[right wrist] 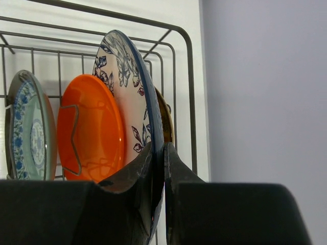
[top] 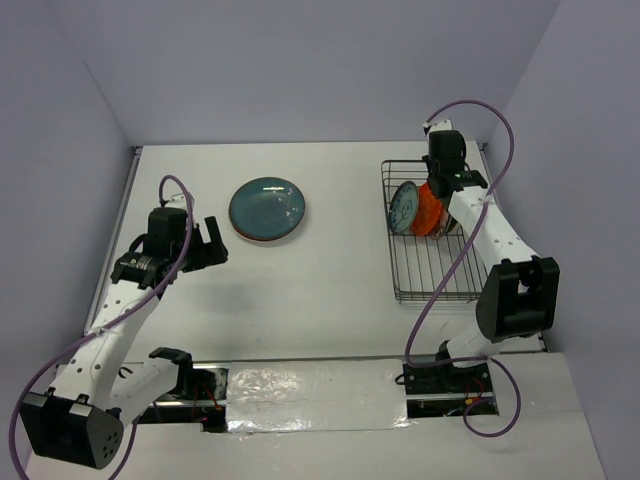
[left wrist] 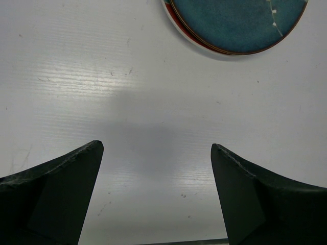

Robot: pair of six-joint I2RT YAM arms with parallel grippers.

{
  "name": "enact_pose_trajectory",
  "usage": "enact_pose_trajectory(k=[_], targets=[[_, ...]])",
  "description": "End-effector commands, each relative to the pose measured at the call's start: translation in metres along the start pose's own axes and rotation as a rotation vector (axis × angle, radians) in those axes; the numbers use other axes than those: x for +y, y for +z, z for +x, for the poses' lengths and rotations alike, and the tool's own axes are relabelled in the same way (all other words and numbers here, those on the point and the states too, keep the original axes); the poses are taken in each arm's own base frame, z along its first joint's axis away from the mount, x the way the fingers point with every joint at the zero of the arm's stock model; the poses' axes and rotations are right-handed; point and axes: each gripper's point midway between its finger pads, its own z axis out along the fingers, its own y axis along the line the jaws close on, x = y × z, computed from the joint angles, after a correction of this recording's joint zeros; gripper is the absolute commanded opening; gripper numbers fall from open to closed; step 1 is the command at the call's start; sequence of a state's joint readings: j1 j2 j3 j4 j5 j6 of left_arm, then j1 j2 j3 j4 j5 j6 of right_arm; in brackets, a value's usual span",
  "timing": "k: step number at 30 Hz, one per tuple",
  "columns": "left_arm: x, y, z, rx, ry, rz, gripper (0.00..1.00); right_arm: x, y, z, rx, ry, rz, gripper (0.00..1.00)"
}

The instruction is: Unload the plates from the dish rack

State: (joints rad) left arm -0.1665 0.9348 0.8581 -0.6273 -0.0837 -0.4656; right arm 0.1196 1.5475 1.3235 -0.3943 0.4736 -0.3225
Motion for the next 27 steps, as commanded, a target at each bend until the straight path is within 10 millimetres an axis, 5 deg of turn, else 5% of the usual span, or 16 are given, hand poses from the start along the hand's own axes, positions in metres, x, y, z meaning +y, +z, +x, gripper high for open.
enact_pose_trajectory(k=[1, 22, 27], targets=[[-0.003, -0.002, -0.015, -0.042, 0.024, 0.010, 1.00, -0.040, -0.026, -0.048, -0.135, 0.107, 0.139, 0.00], [-0.003, 0.000, -0.013, -0.031, 0.026, 0.004, 0.99, -0.090, -0.090, -0.109, -0.274, 0.078, 0.296, 0.00], [-0.002, -0.001, -0.013, -0.034, 0.024, 0.004, 1.00, -0.115, -0.127, -0.128, -0.325, 0.079, 0.390, 0.00]])
